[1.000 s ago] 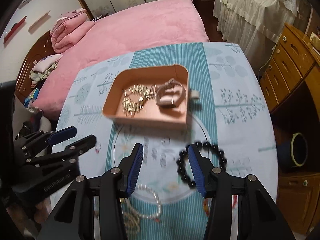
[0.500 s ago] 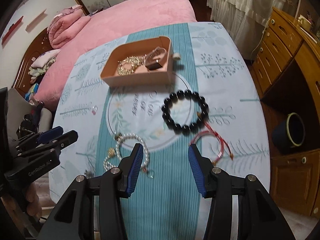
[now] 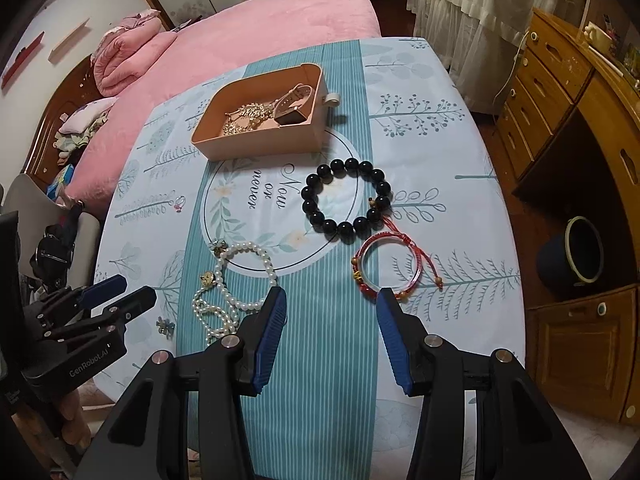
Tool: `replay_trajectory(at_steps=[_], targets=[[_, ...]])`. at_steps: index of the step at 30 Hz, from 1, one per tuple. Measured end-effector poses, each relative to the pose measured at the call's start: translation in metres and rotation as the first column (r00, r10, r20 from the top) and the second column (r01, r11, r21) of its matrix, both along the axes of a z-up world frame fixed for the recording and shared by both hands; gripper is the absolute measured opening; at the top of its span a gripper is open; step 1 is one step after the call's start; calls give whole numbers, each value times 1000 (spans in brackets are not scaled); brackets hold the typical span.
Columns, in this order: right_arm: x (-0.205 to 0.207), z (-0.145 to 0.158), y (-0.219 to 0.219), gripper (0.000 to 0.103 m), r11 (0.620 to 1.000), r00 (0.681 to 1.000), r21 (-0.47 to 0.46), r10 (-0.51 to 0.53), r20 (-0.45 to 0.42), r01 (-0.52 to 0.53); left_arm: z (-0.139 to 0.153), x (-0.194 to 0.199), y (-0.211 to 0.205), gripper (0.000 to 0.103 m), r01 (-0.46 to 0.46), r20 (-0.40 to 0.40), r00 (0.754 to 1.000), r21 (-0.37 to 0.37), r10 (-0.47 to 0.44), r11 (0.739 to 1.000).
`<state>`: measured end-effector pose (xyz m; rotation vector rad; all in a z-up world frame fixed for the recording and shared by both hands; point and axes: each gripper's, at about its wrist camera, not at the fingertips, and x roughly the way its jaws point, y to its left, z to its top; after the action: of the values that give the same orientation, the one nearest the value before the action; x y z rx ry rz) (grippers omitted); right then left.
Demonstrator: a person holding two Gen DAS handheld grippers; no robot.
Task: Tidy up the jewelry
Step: 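Grasp the pink-stone ring with left gripper while right tool moves to black bead bracelet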
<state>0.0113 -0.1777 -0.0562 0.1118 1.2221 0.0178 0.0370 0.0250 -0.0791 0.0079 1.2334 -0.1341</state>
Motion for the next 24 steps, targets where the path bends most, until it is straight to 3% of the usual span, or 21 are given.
replay_trajectory(at_steps=[14, 24], targets=[[4, -13, -4, 47, 1000, 1000, -6, 4, -8, -4, -19, 14, 12, 46, -35, -28, 999, -35, 34, 999], [13, -36, 10, 47, 1000, 999, 5, 21, -39, -21, -32, 40, 56, 46, -131, -34, 991, -40, 130, 991]])
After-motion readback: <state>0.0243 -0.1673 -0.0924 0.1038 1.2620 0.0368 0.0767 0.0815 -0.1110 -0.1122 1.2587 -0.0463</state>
